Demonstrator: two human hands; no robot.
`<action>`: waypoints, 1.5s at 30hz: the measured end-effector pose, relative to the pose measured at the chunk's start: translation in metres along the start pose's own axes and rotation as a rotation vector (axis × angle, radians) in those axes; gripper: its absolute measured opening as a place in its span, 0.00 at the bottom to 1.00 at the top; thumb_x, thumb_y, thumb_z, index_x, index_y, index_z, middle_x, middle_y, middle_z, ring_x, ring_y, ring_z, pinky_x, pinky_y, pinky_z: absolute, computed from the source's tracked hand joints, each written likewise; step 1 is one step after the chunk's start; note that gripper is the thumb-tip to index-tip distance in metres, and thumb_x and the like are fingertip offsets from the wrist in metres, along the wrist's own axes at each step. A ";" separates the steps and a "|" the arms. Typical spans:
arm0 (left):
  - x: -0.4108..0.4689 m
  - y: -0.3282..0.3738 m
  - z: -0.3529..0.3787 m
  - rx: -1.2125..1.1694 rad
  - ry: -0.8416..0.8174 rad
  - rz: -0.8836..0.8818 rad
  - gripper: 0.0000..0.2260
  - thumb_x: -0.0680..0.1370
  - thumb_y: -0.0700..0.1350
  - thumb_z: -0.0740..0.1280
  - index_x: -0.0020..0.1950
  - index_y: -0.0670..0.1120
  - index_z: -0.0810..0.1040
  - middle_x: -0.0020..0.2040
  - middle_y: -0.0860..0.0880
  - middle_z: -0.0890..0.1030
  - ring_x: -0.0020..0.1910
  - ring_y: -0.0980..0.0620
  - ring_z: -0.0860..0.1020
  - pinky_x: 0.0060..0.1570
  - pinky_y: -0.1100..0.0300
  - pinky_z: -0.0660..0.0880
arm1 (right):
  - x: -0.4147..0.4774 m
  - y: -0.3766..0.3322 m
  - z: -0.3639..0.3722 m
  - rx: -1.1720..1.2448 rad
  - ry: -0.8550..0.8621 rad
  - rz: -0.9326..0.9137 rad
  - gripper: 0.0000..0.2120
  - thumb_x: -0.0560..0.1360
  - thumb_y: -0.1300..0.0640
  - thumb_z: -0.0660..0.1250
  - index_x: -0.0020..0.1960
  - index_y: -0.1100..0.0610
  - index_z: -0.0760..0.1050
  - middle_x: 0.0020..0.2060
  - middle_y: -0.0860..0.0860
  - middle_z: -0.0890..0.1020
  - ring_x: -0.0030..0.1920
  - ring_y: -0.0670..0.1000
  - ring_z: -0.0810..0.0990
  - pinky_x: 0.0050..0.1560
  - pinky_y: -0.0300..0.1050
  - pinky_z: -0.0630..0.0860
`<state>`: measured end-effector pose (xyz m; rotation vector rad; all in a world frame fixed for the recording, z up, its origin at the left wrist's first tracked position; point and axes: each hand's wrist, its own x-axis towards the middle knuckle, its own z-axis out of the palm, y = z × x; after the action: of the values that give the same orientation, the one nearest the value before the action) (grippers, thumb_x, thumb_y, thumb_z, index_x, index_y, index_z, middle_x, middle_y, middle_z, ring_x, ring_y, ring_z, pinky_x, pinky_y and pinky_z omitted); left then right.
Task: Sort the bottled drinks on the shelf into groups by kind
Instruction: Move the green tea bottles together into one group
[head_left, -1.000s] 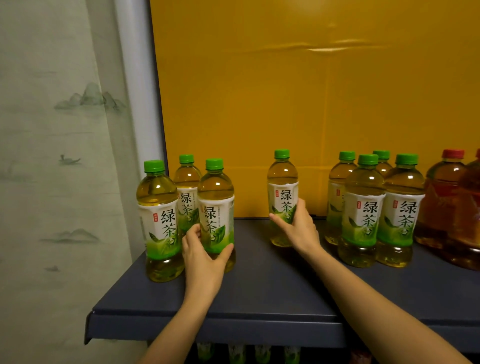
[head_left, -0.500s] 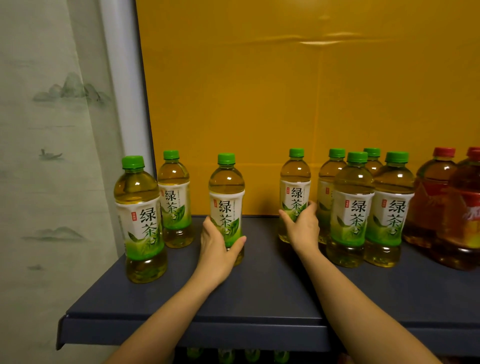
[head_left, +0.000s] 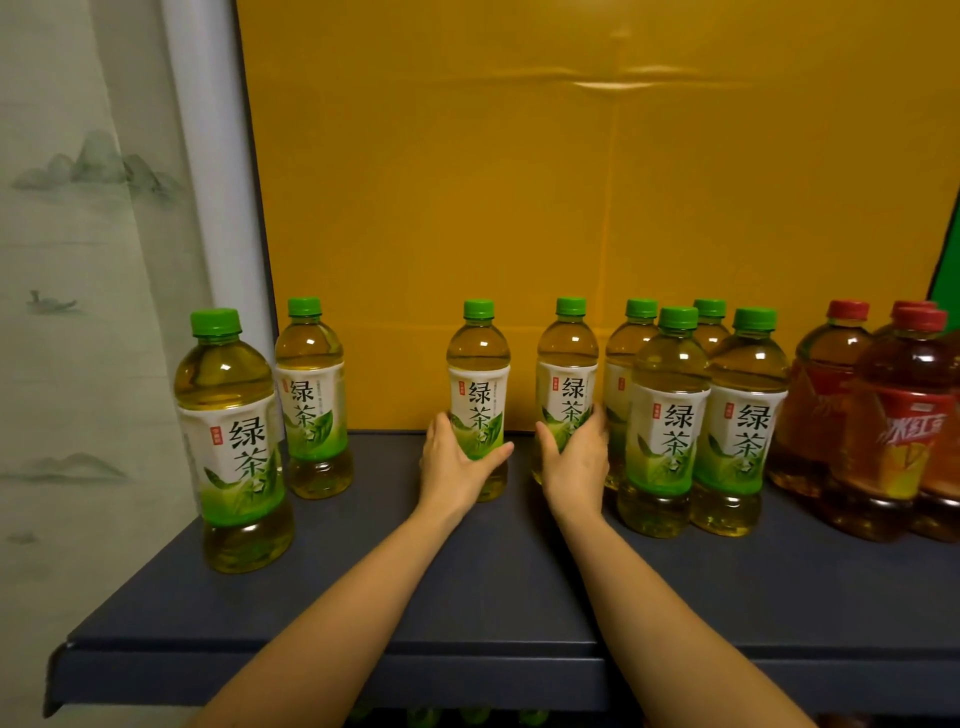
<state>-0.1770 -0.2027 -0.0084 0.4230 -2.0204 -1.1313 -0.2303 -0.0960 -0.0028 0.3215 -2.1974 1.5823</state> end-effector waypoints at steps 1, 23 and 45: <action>0.001 0.001 0.003 0.004 -0.005 0.005 0.28 0.66 0.48 0.77 0.58 0.38 0.69 0.58 0.42 0.74 0.60 0.45 0.72 0.56 0.55 0.70 | 0.000 0.000 0.000 -0.003 0.001 -0.005 0.33 0.74 0.54 0.67 0.72 0.61 0.56 0.66 0.60 0.69 0.68 0.59 0.67 0.64 0.51 0.65; 0.008 -0.005 0.028 0.000 -0.233 0.108 0.27 0.73 0.48 0.69 0.64 0.40 0.59 0.64 0.43 0.69 0.64 0.47 0.69 0.60 0.47 0.71 | 0.004 0.003 0.006 0.179 0.025 0.041 0.33 0.73 0.60 0.68 0.73 0.60 0.57 0.69 0.58 0.68 0.70 0.56 0.66 0.70 0.52 0.64; -0.071 -0.001 -0.123 0.337 0.567 0.571 0.14 0.72 0.46 0.62 0.56 0.44 0.71 0.57 0.46 0.72 0.57 0.48 0.69 0.57 0.57 0.63 | -0.059 -0.042 0.006 0.218 -0.203 -0.111 0.22 0.74 0.68 0.60 0.68 0.58 0.65 0.64 0.54 0.67 0.66 0.52 0.67 0.69 0.48 0.65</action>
<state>-0.0382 -0.2311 -0.0040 0.2613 -1.6542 -0.2739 -0.1618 -0.1182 0.0041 0.6845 -2.1105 1.7985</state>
